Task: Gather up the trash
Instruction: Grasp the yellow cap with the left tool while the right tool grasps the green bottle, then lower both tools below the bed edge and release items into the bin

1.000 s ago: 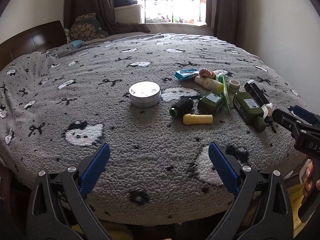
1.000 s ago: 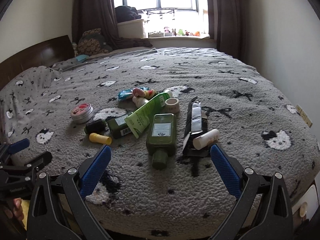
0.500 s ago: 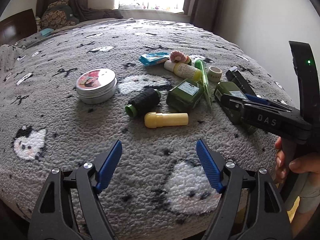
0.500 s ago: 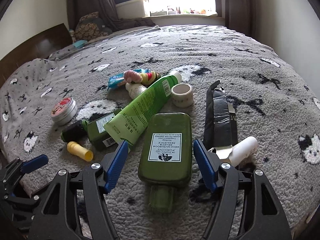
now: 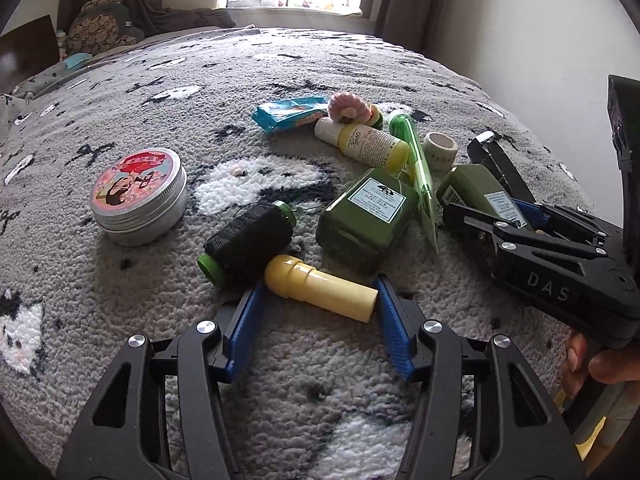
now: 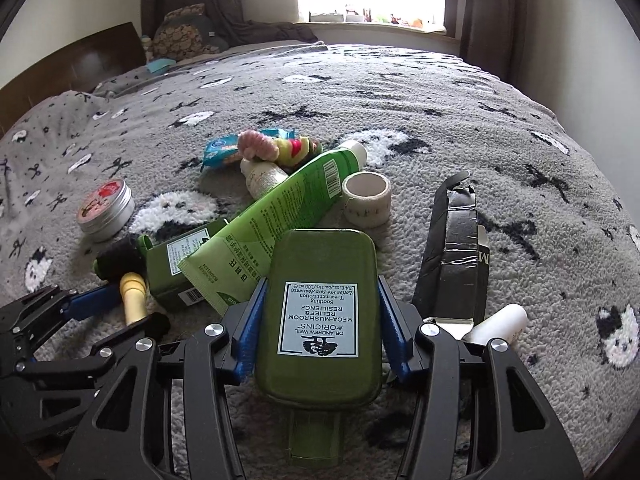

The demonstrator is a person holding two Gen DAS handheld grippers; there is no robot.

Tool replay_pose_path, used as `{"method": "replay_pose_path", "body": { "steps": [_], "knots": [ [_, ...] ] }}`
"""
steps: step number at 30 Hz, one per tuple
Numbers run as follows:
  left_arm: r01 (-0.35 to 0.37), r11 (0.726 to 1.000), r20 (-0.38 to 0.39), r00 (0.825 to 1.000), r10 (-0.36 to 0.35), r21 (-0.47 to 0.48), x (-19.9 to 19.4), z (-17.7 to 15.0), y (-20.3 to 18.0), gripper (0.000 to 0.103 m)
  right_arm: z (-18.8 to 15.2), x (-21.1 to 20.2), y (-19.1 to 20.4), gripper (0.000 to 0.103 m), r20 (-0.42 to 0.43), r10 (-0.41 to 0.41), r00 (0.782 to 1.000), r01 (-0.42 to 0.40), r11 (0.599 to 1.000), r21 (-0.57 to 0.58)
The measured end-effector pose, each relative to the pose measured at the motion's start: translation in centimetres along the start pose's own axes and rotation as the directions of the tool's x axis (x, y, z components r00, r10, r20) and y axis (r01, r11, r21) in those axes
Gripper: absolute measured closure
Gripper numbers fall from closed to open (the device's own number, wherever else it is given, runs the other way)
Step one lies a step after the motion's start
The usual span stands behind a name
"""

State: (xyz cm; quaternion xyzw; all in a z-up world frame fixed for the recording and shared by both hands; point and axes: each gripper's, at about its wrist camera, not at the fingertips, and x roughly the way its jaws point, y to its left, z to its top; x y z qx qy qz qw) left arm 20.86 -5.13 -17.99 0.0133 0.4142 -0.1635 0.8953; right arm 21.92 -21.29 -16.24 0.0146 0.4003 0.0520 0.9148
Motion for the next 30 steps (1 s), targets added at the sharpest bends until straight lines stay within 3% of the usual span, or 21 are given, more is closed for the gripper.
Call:
{"method": "replay_pose_path", "body": {
  "steps": [8, 18, 24, 30],
  "knots": [
    [-0.020, 1.000, 0.049, 0.999, 0.019, 0.013, -4.1, -0.4, -0.9, 0.051, 0.5, -4.4, 0.8, 0.051, 0.074, 0.001, 0.997, -0.001, 1.000, -0.004],
    [-0.055, 0.998, 0.159, 0.986, 0.049, 0.033, -12.3, -1.7, -3.1, 0.051, -0.3, -13.0, 1.5, 0.051, 0.202, -0.005, 0.979, 0.008, 1.000, -0.013],
    [-0.066, 0.997, 0.204, 0.977, 0.058, 0.032, -16.8, -3.9, -4.5, 0.051, -2.9, -17.5, 2.0, 0.051, 0.248, -0.004, 0.969, 0.013, 0.999, -0.033],
    [-0.060, 0.997, 0.213, 0.976, 0.050, 0.043, -19.6, -6.7, -5.5, 0.051, -6.6, -19.8, 2.1, 0.051, 0.233, -0.016, 0.972, 0.031, 0.998, -0.059]
  ]
}}
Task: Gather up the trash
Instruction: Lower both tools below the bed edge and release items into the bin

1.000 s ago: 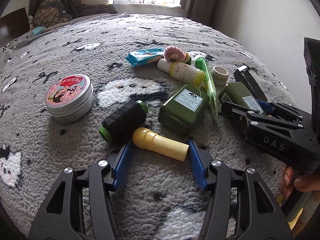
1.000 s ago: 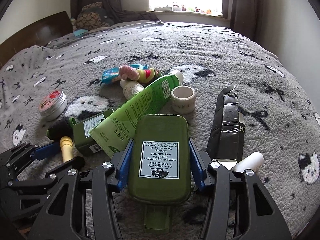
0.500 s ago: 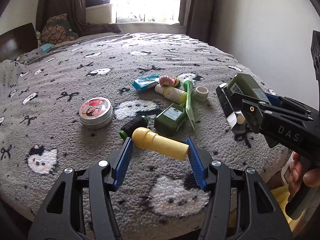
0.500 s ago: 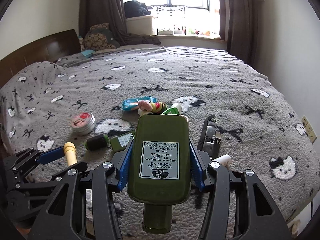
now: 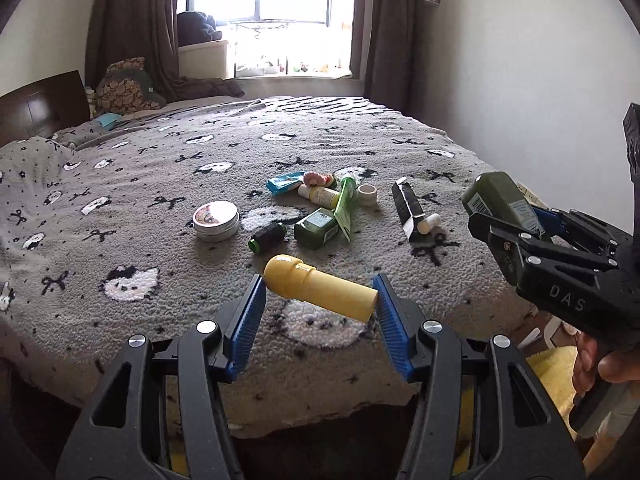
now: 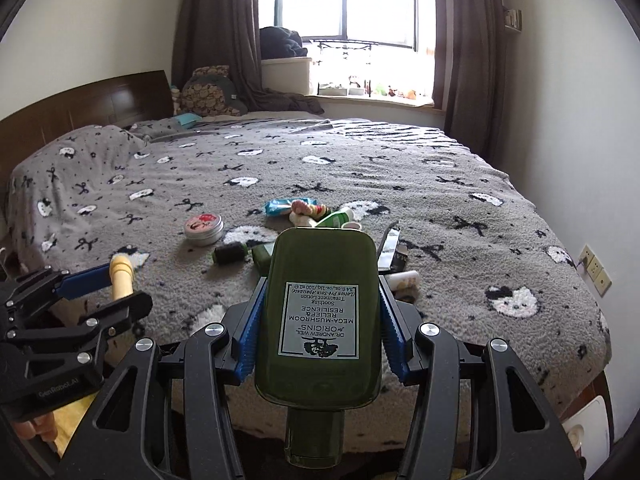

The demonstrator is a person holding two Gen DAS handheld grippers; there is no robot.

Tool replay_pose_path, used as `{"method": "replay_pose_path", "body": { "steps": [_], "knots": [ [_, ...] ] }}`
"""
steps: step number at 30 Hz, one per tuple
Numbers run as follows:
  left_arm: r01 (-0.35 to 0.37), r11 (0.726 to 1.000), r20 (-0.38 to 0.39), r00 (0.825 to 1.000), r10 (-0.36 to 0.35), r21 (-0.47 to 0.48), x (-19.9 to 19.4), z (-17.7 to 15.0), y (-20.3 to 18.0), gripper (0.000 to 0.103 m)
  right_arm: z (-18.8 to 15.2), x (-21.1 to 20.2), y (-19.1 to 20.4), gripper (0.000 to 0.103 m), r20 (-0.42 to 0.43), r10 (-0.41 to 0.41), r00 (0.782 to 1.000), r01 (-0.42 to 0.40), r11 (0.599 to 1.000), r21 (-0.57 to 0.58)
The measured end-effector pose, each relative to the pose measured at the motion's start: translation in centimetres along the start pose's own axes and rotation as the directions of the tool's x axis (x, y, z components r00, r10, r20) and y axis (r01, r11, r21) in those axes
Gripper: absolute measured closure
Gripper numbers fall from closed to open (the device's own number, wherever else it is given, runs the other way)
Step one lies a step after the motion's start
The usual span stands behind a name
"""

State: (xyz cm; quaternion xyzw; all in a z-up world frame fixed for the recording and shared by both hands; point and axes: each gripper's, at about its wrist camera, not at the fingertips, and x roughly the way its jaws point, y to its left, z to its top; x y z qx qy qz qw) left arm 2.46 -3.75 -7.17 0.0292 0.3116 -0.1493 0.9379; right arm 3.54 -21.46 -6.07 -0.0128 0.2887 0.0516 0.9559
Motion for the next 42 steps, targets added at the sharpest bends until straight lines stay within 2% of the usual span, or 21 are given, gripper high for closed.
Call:
{"method": "replay_pose_path", "body": {
  "steps": [3, 7, 10, 14, 18, 22, 24, 27, 30, 33, 35, 36, 37, 42],
  "knots": [
    [0.019, 1.000, -0.028, 0.999, -0.019, -0.006, -0.8, -2.0, -0.2, 0.051, -2.1, -0.6, 0.0, 0.051, -0.037, 0.000, 0.999, 0.000, 1.000, -0.011],
    [0.046, 0.999, -0.117, 0.992, -0.046, -0.001, -0.1, -5.2, -0.5, 0.051, -5.4, -0.1, 0.2, 0.051, -0.115, 0.011, 0.993, -0.013, 1.000, -0.013],
    [0.064, 0.998, -0.208, 0.976, -0.062, 0.002, 1.6, -8.0, -0.6, 0.051, -7.6, 1.0, 0.5, 0.051, -0.183, 0.029, 0.983, -0.028, 1.000, 0.010],
    [0.107, 0.994, -0.315, 0.943, -0.107, -0.016, 4.2, -11.4, -0.9, 0.051, -11.0, 3.4, 1.3, 0.051, -0.311, 0.084, 0.947, -0.081, 0.996, 0.023],
    [0.134, 0.990, -0.418, 0.898, -0.138, -0.038, 6.9, -14.5, -1.1, 0.051, -13.8, 5.6, 2.2, 0.051, -0.412, 0.141, 0.900, -0.127, 0.990, 0.060],
    [0.121, 0.991, -0.515, 0.847, -0.132, -0.054, 9.4, -17.6, -0.8, 0.051, -16.4, 8.1, 2.4, 0.051, -0.507, 0.149, 0.849, -0.120, 0.989, 0.089],
    [0.113, 0.992, -0.559, 0.819, -0.129, -0.064, 10.6, -19.0, -0.6, 0.051, -17.7, 9.4, 2.4, 0.051, -0.554, 0.160, 0.817, -0.116, 0.987, 0.113],
    [0.134, 0.986, -0.625, 0.763, -0.164, -0.096, 12.0, -20.9, -0.5, 0.051, -19.6, 11.0, 2.6, 0.051, -0.613, 0.183, 0.769, -0.111, 0.982, 0.155],
    [0.150, 0.980, -0.659, 0.725, -0.200, -0.132, 12.9, -22.0, -0.3, 0.051, -20.9, 12.1, 3.0, 0.051, -0.651, 0.184, 0.737, -0.103, 0.981, 0.162],
    [0.143, 0.980, -0.674, 0.711, -0.200, -0.139, 13.2, -22.3, -0.1, 0.050, -21.6, 12.7, 3.0, 0.051, -0.670, 0.194, 0.716, -0.100, 0.979, 0.176],
    [0.147, 0.980, -0.680, 0.706, -0.200, -0.136, 13.3, -22.5, 0.0, 0.050, -21.5, 12.9, 3.1, 0.051, -0.668, 0.201, 0.716, -0.106, 0.978, 0.181],
    [0.147, 0.980, -0.681, 0.704, -0.198, -0.133, 13.4, -22.5, -0.1, 0.047, -21.3, 12.8, 3.1, 0.051, -0.666, 0.200, 0.719, -0.106, 0.978, 0.180],
    [0.147, 0.981, -0.681, 0.706, -0.193, -0.125, 13.3, -22.5, -0.1, 0.038, -21.3, 12.9, 3.1, 0.051, -0.664, 0.198, 0.721, -0.104, 0.978, 0.179],
    [0.147, 0.985, -0.666, 0.726, -0.169, -0.090, 13.1, -21.9, -0.4, 0.023, -20.0, 12.4, 2.6, 0.046, -0.642, 0.185, 0.744, -0.088, 0.980, 0.181]
  ]
}}
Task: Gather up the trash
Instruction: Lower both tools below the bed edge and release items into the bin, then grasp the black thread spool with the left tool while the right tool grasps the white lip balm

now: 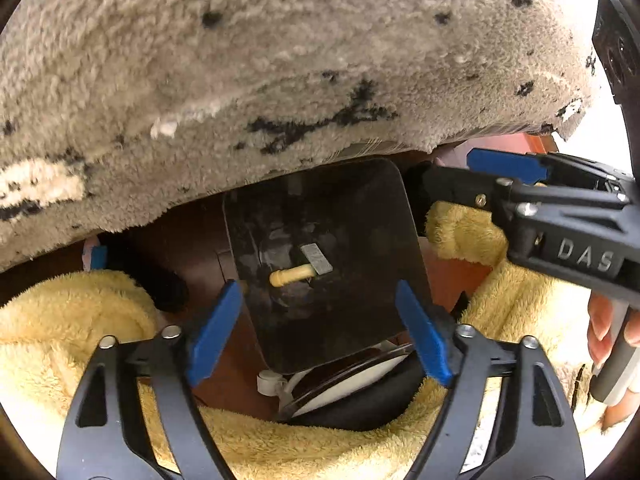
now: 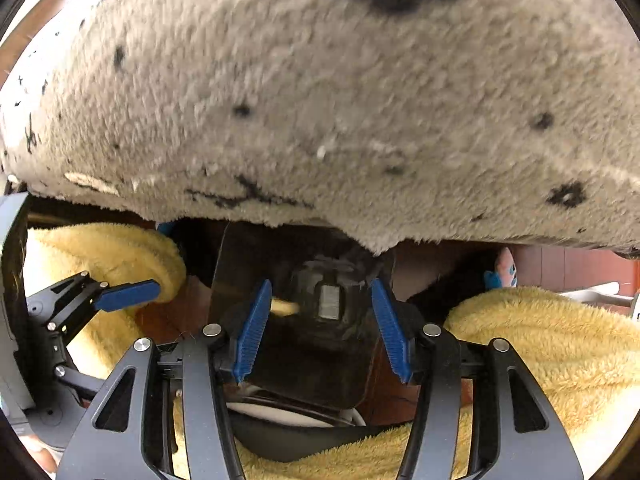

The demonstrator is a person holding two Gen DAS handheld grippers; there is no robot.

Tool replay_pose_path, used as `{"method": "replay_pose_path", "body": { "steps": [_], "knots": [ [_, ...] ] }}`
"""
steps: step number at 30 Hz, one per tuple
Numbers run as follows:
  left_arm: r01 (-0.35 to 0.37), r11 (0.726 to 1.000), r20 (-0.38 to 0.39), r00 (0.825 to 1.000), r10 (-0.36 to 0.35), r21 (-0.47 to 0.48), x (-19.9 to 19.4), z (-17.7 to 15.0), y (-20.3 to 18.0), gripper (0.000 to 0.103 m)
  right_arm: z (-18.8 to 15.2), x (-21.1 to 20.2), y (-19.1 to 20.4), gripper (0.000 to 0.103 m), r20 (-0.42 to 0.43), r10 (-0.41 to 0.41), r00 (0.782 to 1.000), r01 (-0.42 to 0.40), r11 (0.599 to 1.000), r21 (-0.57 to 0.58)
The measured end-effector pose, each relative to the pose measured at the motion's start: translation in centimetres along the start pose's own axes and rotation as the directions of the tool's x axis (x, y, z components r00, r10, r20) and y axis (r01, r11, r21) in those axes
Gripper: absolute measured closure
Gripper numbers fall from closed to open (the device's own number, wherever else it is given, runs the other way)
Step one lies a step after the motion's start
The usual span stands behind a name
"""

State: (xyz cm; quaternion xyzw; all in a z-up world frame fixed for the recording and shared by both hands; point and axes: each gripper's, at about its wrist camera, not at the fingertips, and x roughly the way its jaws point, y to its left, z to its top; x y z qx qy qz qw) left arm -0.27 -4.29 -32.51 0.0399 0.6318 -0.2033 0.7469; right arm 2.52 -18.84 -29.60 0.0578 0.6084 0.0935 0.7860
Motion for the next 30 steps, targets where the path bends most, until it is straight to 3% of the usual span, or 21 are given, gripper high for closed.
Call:
{"method": "replay_pose_path", "body": {
  "steps": [4, 6, 10, 19, 30],
  "knots": [
    [-0.003, 1.000, 0.031, 0.999, 0.003, 0.002, -1.3, 0.6, 0.0, 0.011, 1.0, -2.1, -0.4, 0.035, 0.072, -0.047, 0.996, 0.047, 0.999, 0.001],
    [-0.001, 1.000, 0.060, 0.998, 0.001, -0.002, -2.3, 0.9, 0.2, 0.008, 1.4, -3.5, -0.4, 0.019, 0.119, -0.074, 0.990, 0.075, 0.997, 0.001],
    [-0.019, 1.000, 0.133, 0.991, 0.021, -0.011, -5.1, 1.0, 0.4, 0.008, 1.9, -6.2, -0.5, 0.010, 0.201, -0.122, 0.972, 0.127, 0.992, -0.015],
    [-0.094, 0.995, 0.301, 0.948, 0.103, -0.041, -11.4, 2.6, 1.1, 0.008, 3.2, -11.5, -1.2, 0.007, 0.335, -0.144, 0.931, 0.160, 0.987, -0.021],
    [-0.141, 0.987, 0.425, 0.890, 0.163, -0.083, -15.5, 6.5, 2.9, 0.008, 7.3, -14.9, -3.2, 0.006, 0.459, -0.170, 0.872, 0.184, 0.983, 0.016]
  ]
}}
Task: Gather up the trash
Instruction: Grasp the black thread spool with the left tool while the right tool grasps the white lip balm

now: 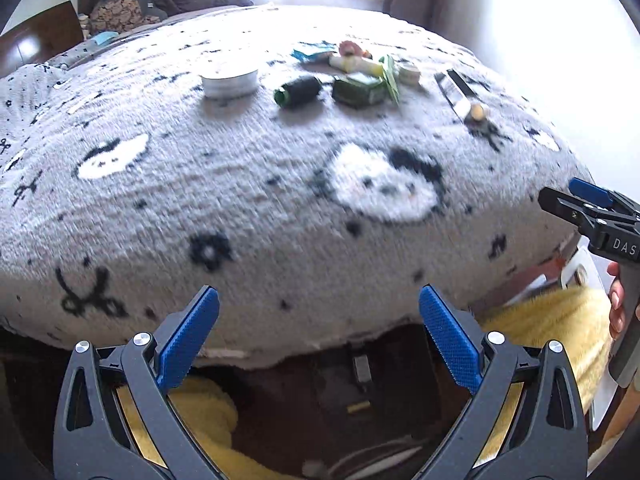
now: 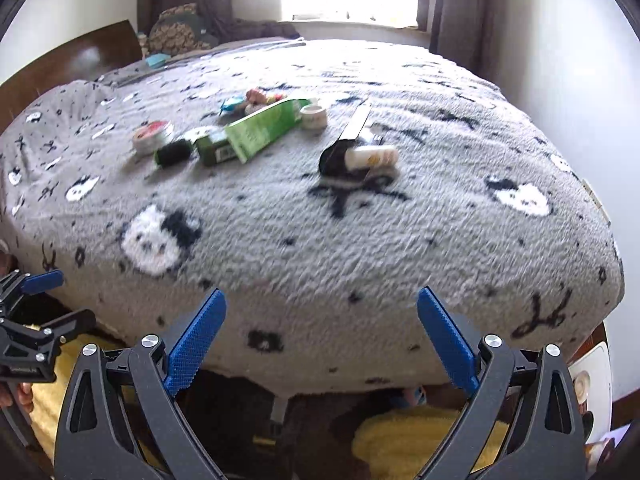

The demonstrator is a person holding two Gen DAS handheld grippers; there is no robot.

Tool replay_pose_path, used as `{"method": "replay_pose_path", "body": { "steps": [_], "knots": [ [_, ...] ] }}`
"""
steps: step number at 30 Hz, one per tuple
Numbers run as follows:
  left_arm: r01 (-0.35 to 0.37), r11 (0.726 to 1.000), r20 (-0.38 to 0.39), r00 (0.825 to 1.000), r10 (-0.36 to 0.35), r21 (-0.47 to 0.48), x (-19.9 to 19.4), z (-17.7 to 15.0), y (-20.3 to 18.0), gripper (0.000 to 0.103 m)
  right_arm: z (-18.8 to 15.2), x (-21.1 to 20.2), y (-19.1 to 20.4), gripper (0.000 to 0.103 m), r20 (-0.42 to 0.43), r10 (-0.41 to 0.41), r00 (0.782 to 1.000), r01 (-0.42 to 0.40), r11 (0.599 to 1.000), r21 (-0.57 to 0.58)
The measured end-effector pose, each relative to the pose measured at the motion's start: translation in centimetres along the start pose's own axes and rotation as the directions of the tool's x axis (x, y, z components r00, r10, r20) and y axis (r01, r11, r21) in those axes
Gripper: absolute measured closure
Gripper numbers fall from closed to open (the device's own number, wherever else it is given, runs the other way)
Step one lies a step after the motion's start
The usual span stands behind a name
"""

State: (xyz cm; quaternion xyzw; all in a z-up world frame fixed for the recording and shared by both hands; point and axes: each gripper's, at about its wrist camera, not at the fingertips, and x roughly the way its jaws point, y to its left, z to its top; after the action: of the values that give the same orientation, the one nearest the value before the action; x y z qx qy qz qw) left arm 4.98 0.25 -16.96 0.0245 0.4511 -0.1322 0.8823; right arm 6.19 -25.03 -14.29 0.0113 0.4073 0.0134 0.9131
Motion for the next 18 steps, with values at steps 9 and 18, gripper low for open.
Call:
{"method": "replay_pose_path", "body": {
  "steps": [9, 18],
  "knots": [
    [-0.046, 0.999, 0.059, 0.997, 0.046, -0.001, 1.4, 5.6, 1.6, 0.008, 4.6, 2.1, -2.6, 0.006, 0.046, -0.045, 0.998, 0.043, 0.998, 0.049],
    [-0.052, 0.999, 0.070, 0.996, 0.053, -0.007, 4.1, 9.3, 2.6, 0.008, 7.4, 7.1, -4.3, 0.016, 0.004, -0.065, 0.998, 0.064, 0.996, 0.065]
  ]
}}
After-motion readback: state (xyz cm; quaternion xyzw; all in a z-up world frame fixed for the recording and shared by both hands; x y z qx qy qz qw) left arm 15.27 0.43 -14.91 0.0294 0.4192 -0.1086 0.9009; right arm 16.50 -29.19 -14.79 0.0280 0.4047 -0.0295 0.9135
